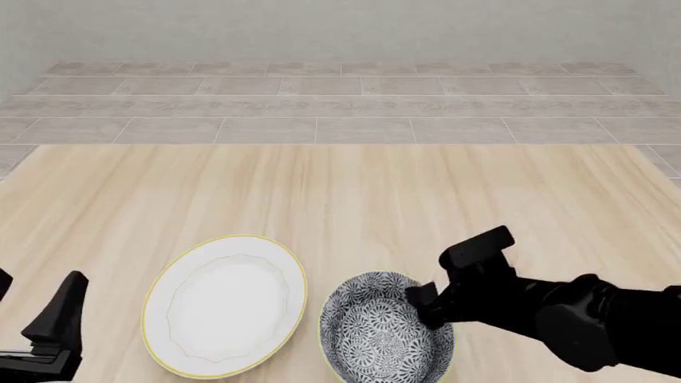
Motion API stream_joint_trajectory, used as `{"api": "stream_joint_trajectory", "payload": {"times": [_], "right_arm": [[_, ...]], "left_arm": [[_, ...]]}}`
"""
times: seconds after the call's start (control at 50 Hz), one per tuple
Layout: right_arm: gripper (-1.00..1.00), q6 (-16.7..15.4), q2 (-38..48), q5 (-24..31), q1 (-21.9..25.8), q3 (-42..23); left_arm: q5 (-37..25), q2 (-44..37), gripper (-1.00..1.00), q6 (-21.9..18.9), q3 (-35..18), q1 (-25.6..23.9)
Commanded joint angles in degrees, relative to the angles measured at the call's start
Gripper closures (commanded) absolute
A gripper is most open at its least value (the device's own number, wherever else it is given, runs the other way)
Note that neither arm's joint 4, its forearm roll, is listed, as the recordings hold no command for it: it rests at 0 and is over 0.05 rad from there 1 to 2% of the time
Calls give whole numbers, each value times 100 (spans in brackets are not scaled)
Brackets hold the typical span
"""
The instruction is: Put the bowl on the plate.
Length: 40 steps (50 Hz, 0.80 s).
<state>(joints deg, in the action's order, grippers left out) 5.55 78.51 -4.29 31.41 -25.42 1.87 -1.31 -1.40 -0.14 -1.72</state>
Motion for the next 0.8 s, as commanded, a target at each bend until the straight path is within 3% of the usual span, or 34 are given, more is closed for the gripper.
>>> {"api": "stream_joint_trajectory", "payload": {"times": [0.02,0.78,0.8], "right_arm": [[-100,39,172,-162,90,123],[-100,167,604,-531,153,283],[100,73,537,-513,61,269]], "left_arm": [[4,8,-100,-9,2,-5],[-60,79,-100,-35,3,-13],[-61,81,-100,-35,3,-11]]}}
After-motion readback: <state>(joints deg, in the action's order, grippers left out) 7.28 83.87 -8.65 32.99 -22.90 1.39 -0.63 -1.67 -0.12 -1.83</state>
